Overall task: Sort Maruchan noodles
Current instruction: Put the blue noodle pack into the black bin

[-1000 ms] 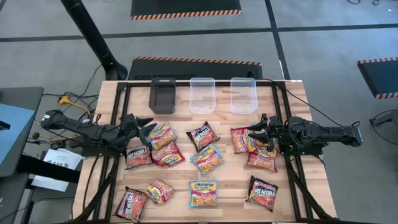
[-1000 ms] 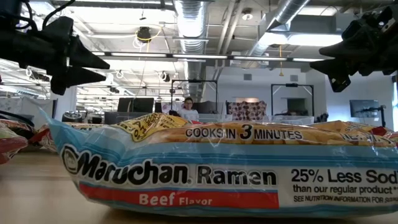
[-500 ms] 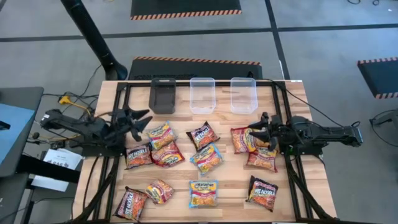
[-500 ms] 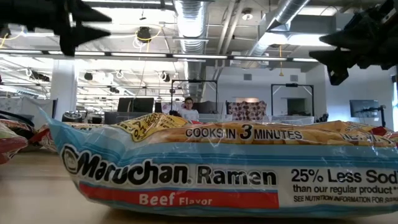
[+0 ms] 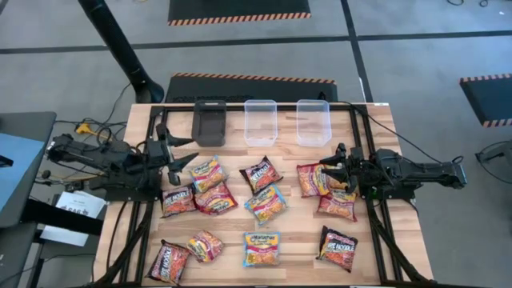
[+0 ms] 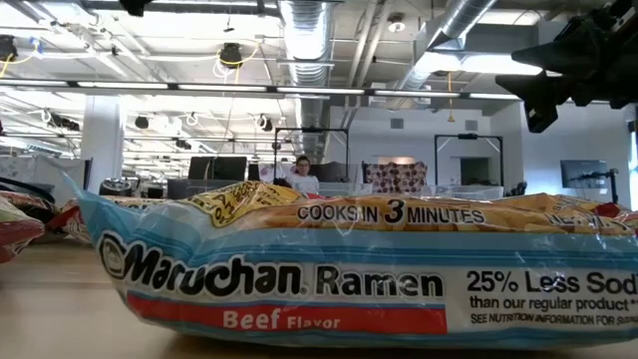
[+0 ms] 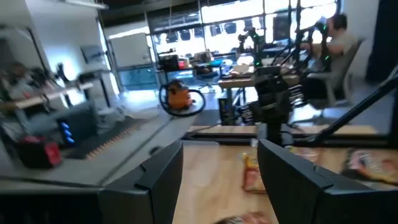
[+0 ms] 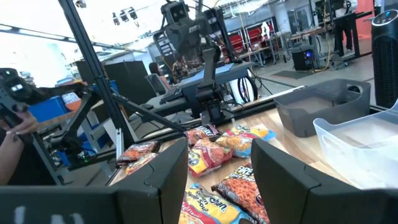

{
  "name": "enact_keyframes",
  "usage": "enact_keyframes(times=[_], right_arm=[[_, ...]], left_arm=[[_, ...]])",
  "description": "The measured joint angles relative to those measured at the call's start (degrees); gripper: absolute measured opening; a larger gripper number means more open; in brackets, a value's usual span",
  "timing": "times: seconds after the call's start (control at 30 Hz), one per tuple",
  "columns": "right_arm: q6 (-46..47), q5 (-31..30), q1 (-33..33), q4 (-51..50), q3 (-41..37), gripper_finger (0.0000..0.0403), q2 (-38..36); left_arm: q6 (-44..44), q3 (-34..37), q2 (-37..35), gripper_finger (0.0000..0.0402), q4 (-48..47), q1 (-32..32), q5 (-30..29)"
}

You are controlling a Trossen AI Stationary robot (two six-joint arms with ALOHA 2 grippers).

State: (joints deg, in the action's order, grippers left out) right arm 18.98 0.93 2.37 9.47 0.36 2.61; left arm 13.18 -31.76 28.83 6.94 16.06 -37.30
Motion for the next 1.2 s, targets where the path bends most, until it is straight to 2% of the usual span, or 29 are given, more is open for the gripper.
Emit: enact_keyframes(times=[0.17,0.43,0.57,0.67,0.87,1.2], right_arm=[[-0.02,0.0,0.0,-0.02,0.0,0.02,0.0],[-2.42,0.0,0.0,-0.02,0.0,0.02,0.0],[-2.84,0.01,0.0,-0.02,0.0,0.02,0.0],[-2.93,0.02,0.0,-0.03,0.0,0.02,0.0],[-2.93,0.02,0.0,-0.27,0.0,0.02,0.0],[-2.91,0.04,0.0,-0.49,0.0,0.02,0.02]], left_arm=[[-0.15,-4.63,4.04,0.0213,-1.6,-0.72,-3.71],[-16.74,-6.61,9.84,0.0215,-15.39,-3.36,-2.72],[-27.24,-6.59,13.26,0.0215,-25.43,-4.8,-0.31],[-31.16,-6.59,15.69,0.0215,-28.31,-5.64,0.52],[-33.92,-6.59,20.58,0.0215,-29.17,-7.73,6.91],[-37.56,-6.59,29.89,0.0215,-32.41,-11.71,13.08]])
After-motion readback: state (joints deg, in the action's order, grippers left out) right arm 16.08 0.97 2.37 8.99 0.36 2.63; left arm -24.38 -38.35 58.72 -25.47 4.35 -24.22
